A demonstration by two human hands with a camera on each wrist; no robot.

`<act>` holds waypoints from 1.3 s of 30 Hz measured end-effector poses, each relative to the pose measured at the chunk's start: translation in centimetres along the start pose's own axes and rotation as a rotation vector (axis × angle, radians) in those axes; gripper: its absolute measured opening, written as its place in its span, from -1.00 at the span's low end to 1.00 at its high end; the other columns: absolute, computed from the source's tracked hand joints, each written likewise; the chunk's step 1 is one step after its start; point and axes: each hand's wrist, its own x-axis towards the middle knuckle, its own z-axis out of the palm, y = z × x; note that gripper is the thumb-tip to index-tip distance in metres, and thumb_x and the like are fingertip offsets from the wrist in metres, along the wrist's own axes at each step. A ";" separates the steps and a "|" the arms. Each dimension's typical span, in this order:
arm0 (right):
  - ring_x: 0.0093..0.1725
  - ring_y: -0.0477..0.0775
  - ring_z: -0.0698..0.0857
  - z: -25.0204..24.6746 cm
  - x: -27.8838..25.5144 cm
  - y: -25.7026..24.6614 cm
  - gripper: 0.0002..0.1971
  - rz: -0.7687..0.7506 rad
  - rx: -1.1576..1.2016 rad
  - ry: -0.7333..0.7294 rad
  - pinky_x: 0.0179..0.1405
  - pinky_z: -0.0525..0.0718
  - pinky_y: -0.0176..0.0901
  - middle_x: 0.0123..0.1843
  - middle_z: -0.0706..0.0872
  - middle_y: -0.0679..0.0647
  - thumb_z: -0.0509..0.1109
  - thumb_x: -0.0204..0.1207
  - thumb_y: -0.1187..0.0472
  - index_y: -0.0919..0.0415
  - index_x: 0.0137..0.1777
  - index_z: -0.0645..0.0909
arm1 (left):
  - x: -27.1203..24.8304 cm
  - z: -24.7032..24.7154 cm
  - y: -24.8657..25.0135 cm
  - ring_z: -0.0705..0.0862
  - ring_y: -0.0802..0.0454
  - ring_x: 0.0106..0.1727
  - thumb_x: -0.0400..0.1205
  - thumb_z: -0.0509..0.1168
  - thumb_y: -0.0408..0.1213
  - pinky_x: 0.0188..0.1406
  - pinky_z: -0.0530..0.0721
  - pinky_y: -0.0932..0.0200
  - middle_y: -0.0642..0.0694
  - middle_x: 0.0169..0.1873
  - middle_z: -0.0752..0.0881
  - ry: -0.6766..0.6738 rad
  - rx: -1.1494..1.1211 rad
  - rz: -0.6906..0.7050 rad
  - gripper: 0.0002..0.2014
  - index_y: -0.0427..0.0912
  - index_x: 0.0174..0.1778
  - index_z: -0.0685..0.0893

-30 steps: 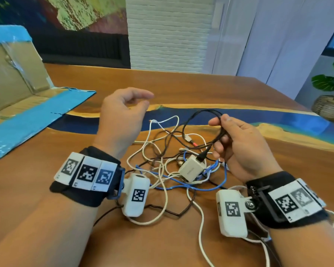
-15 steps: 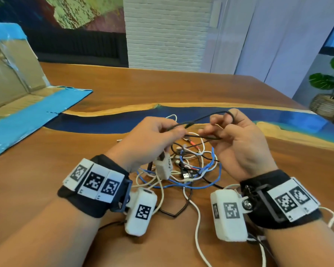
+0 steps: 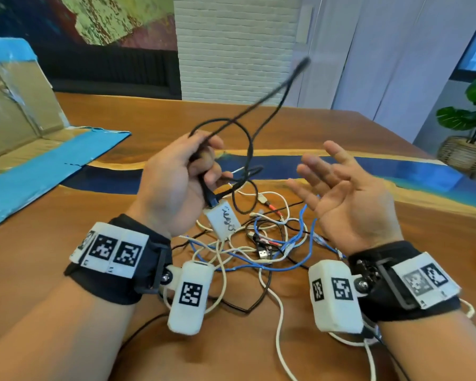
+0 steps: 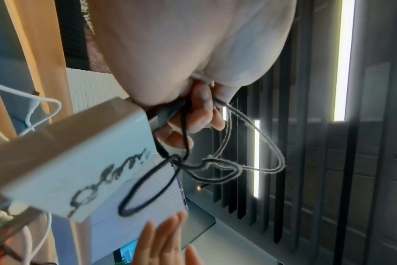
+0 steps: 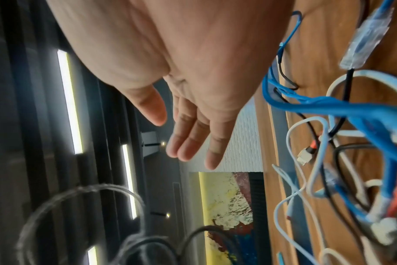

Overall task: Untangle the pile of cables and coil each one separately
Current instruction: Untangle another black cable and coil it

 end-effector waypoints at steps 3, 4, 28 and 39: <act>0.23 0.17 0.76 0.2 -0.2 1.6 -0.54 0.063 -0.335 -0.122 0.42 0.63 0.37 0.33 0.78 0.25 0.36 0.60 0.43 0.15 0.48 0.57 | 0.0 0.5 -0.5 0.36 0.04 -0.45 0.86 -0.01 -0.22 -0.26 0.71 0.13 -0.04 -0.42 0.12 -0.017 -0.063 -0.025 -0.66 -0.21 -0.10 0.60; 0.24 0.14 0.76 0.3 -0.5 2.2 -0.51 0.099 -0.433 -0.198 0.42 0.60 0.33 0.36 0.76 0.24 0.46 0.53 0.40 0.12 0.45 0.61 | 0.0 0.7 -0.8 0.39 0.03 -0.44 0.87 0.00 -0.22 -0.18 0.72 0.07 -0.03 -0.44 0.16 -0.034 -0.068 -0.038 -0.66 -0.23 -0.09 0.61; -0.29 0.09 0.80 0.8 -1.0 3.2 -0.60 0.179 -0.379 -0.114 -0.36 0.81 -0.18 -0.02 0.78 0.32 0.53 0.34 0.41 0.26 0.20 0.64 | -0.2 0.1 -3.6 0.62 0.09 -0.40 0.36 0.68 -0.43 0.00 0.75 -0.06 0.00 -0.49 0.50 -0.226 0.287 -0.252 -0.40 -0.26 0.29 0.60; -0.27 0.08 0.79 0.8 -1.2 3.7 -0.78 0.091 -0.409 -0.208 -0.27 0.83 -0.16 -0.19 0.73 0.22 0.33 0.56 0.64 0.31 -0.09 0.56 | -0.3 0.4 -3.4 0.32 0.04 -0.53 0.68 0.44 -0.36 -0.52 0.55 0.18 -0.13 -0.35 0.45 -0.092 0.454 -0.182 -0.87 -0.19 -0.04 0.59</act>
